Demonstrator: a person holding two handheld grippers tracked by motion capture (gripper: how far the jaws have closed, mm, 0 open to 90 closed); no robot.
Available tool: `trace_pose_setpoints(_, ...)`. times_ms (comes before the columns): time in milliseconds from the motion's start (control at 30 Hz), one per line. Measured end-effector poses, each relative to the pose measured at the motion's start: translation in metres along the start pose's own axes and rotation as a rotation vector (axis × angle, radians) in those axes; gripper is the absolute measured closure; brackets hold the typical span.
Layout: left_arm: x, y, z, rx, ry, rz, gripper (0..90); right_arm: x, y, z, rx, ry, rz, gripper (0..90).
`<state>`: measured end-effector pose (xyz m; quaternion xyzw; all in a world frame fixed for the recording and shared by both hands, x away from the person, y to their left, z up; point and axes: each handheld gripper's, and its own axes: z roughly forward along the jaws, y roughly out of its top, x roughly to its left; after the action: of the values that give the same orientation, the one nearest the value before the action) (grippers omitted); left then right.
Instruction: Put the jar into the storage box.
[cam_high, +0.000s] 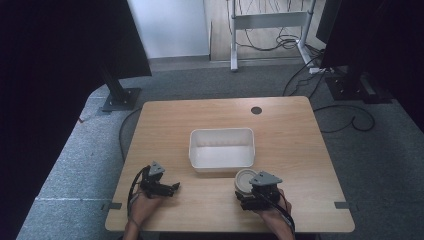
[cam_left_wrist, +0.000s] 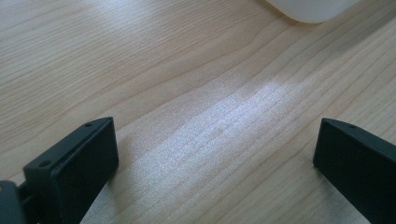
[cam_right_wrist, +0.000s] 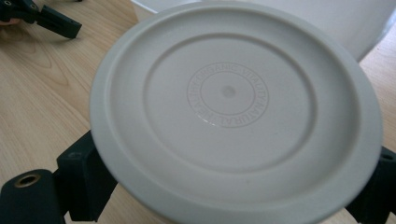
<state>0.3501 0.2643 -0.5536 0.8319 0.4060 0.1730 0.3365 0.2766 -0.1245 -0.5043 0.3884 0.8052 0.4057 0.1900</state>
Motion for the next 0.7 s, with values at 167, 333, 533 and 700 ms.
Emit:
trace_pose_setpoints(167, 0.000, 0.000, 0.000, 0.000, 0.000, 0.000, 0.0, 0.001, 0.009, 0.007, -0.012, 0.000, -0.004, 9.0)
trace_pose_setpoints(333, 0.000, 0.000, 0.000, 0.000, 0.000, 0.001, 0.0, 0.002, 0.016, 0.012, -0.014, 0.005, -0.008, 9.0)
trace_pose_setpoints(533, 0.000, 0.000, 0.000, 0.000, -0.001, 0.001, 0.0, 0.002, 0.021, 0.016, -0.020, 0.026, 0.006, 9.0)
trace_pose_setpoints(700, 0.000, 0.000, 0.000, 0.000, -0.002, 0.002, 0.0, 0.000, 0.026, 0.020, -0.023, 0.027, 0.009, 9.0)
